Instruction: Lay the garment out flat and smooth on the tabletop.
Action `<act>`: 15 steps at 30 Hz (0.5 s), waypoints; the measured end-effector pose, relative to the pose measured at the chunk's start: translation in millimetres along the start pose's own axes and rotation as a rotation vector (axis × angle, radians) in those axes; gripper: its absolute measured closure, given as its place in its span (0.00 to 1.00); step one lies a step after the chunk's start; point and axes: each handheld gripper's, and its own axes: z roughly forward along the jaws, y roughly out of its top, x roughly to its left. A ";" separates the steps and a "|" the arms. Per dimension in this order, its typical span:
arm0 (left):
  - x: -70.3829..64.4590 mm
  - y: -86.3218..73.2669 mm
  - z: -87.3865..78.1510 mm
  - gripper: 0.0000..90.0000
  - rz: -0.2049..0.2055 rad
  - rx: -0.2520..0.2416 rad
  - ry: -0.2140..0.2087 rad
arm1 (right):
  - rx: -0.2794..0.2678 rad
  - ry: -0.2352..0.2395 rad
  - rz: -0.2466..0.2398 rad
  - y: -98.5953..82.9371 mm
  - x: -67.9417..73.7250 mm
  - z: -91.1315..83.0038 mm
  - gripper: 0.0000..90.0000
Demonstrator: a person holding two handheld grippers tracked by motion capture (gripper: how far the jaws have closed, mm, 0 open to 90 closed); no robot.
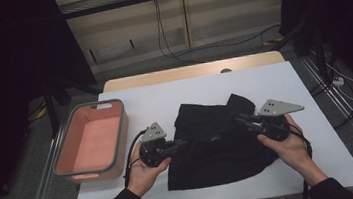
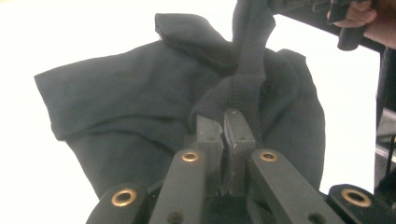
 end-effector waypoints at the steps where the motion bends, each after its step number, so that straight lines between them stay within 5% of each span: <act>1: 2.3 2.7 0.9 0.97 -0.015 -0.010 -0.001 | -0.012 -0.004 -0.002 4.4 -1.2 0.3 0.91; 15: 33.8 44.6 4.6 0.97 -0.070 -0.155 0.104 | -0.116 -0.052 0.019 40.0 -20.6 15.8 0.91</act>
